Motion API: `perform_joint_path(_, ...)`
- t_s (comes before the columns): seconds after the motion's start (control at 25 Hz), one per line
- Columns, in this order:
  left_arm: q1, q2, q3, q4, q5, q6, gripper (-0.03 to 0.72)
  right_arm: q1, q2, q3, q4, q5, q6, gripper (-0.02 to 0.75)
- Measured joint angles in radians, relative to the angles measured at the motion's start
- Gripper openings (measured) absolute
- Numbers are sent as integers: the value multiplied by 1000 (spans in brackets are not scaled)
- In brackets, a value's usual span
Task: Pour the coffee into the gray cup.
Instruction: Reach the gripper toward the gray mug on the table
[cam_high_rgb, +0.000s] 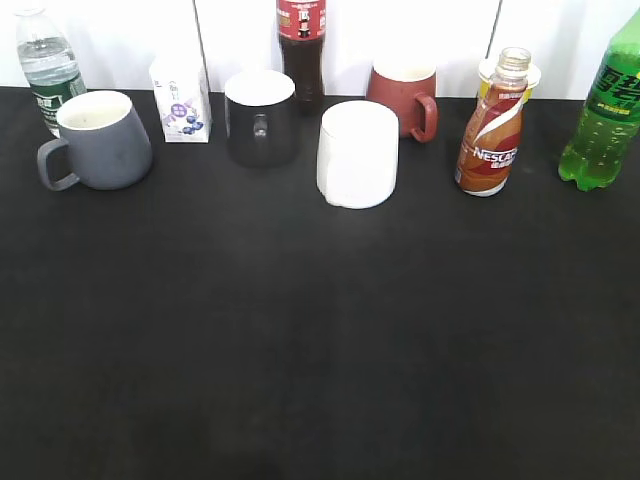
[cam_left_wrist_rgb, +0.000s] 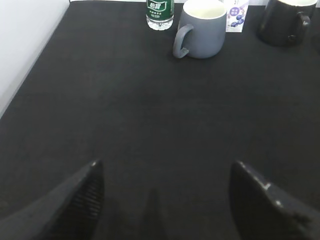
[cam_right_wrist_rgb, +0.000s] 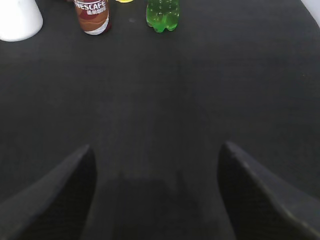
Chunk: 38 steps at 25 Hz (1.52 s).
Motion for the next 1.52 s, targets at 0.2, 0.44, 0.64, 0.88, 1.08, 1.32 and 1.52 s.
perform_joint_path(0.2,0,0,0,1,0,0,587,0,0,0,0,0,0,591)
perform_joint_path(0.44,0,0,0,-1,0,0,564,0,0,0,0,0,0,591)
perform_joint_path(0.64,0,0,0,-1,0,0,524,0,0,0,0,0,0,591)
perform_joint_path(0.88,0,0,-24,-1,-273,0,522,0,0,0,0,0,0,591)
perform_joint_path(1.08,0,219,-18,-1,-687,0,522,0,0,0,0,0,0,591)
perform_joint_path(1.32,0,663,-15,9,-1136,0,490,0,0,0,0,0,0,590)
perform_joint_path(1.52,0,1010,-14,9,-1329,0,480,0,0,0,0,0,0,590)
